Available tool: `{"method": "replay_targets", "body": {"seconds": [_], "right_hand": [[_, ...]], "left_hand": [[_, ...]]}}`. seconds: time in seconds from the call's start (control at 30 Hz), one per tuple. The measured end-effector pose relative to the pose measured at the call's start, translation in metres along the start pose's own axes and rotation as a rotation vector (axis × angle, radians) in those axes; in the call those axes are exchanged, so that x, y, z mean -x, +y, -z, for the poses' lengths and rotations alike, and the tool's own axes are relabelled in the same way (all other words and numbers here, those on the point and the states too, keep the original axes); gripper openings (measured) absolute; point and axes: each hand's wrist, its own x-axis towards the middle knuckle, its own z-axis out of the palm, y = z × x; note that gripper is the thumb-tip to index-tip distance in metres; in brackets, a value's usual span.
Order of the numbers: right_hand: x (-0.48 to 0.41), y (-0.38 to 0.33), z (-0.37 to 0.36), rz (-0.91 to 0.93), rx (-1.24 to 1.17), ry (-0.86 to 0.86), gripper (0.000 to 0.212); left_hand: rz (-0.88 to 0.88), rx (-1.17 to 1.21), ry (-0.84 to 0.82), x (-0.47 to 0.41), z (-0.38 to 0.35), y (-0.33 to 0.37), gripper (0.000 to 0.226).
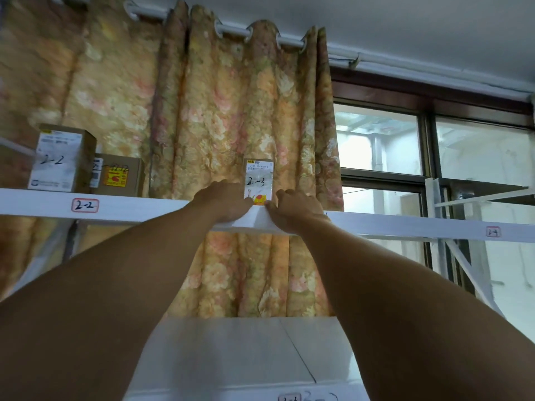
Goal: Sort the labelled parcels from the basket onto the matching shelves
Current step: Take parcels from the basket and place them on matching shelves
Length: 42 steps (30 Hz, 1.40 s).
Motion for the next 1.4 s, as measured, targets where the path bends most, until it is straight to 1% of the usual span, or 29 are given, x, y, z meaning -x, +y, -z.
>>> {"method": "replay_targets", "body": {"seconds": [0.07,0.13,0.27,0.4,0.53,0.73,1.0,1.13,1.4], "right_hand": [[0.027,-0.003,0.008,0.018,-0.011,-0.021,0.057],[0.058,-0.003,0.018,0.025,-0.027,-0.052,0.058],[0.126,0.003,0.03,0.044,-0.046,-0.147,0.06],[0.202,0.012,0.043,0.063,-0.057,-0.263,0.061],[0.272,0.025,0.064,0.067,-0.004,-0.35,0.061],[0.339,0.022,0.109,0.043,-0.023,-0.371,0.061],[0.431,-0.004,0.152,0.005,-0.013,-0.431,0.063],[0.471,-0.019,0.171,0.006,0.015,-0.47,0.06],[0.516,-0.026,0.219,0.025,0.003,-0.451,0.061]], "left_hand": [[0.009,-0.073,0.04,0.034,0.009,0.004,0.054],[0.014,-0.144,0.025,0.073,0.017,0.01,0.055],[0.036,-0.269,-0.129,0.157,0.024,0.034,0.054],[0.104,-0.377,-0.289,0.233,0.027,0.064,0.066],[0.113,-0.397,-0.371,0.286,0.042,0.091,0.068],[0.137,-0.327,-0.42,0.346,0.08,0.121,0.069],[0.087,-0.284,-0.512,0.44,0.102,0.126,0.068],[0.074,-0.283,-0.519,0.478,0.119,0.122,0.063],[0.089,-0.272,-0.481,0.526,0.17,0.146,0.063]]}}
